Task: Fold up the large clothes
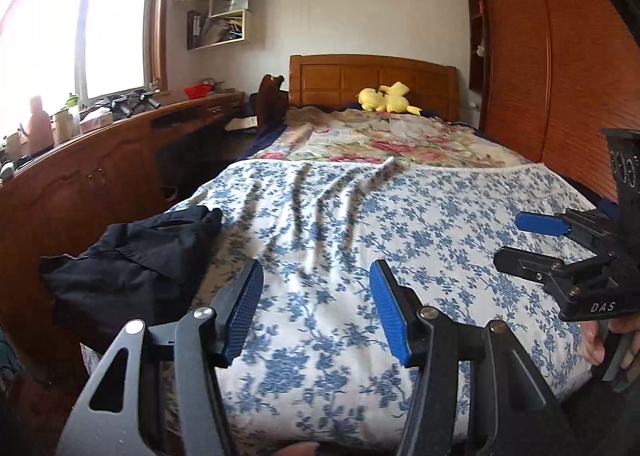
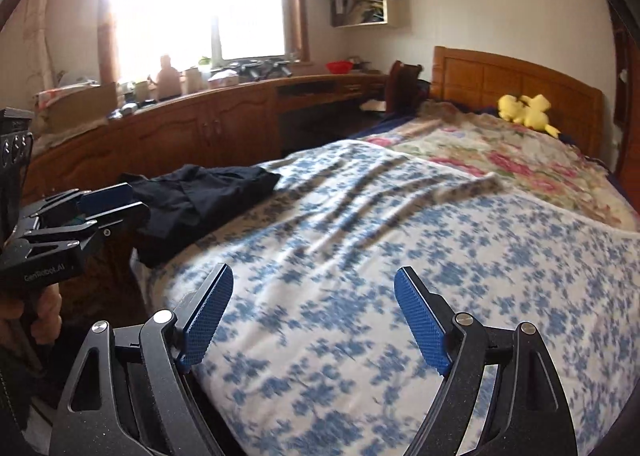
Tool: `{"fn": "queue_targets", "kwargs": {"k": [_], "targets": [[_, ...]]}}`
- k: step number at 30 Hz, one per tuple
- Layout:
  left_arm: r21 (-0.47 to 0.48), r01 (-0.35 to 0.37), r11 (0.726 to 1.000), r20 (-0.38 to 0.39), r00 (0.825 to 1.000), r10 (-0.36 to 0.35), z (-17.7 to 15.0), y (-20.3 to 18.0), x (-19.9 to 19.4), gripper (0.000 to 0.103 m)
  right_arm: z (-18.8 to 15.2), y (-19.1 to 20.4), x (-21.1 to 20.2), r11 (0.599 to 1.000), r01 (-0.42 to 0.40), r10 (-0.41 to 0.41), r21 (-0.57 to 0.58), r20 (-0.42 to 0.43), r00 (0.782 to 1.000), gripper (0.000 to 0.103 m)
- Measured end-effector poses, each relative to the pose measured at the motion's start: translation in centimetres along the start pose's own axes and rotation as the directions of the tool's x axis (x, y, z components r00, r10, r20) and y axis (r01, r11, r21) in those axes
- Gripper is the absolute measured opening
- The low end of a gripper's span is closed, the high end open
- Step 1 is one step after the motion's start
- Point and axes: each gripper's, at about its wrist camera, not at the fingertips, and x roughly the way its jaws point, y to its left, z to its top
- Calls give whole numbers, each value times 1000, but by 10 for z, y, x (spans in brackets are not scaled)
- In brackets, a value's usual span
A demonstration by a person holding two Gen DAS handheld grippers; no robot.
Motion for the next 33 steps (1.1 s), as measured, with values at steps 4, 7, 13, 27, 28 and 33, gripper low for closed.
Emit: {"fn": "queue_targets", "kwargs": {"k": [4, 7, 13, 27, 28, 33], "targets": [[5, 25, 1000, -27, 999, -25, -5, -29, 13, 55, -23, -22, -17, 998, 51, -51, 27, -7, 999, 85], [1, 55, 999, -34, 998, -54, -9, -48, 17, 55, -38, -41, -34, 993, 97, -97, 64, -9, 995, 85], [3, 117, 993, -60, 991, -117, -18, -80, 15, 55, -65, -69, -76, 973, 188, -189, 131, -6, 982, 85], [42, 185, 982, -30, 983, -183, -5, -146, -24, 55, -90, -89, -165, 929, 283, -297, 236, 23, 955, 88], [44, 189, 981, -23, 982, -188, -1, -149, -28, 55, -89, -90, -171, 928, 284, -300, 239, 33, 953, 88], [62, 211, 976, 27, 977, -213, 20, -162, -55, 55, -81, -90, -206, 909, 327, -359, 258, 88, 929, 88]]}}
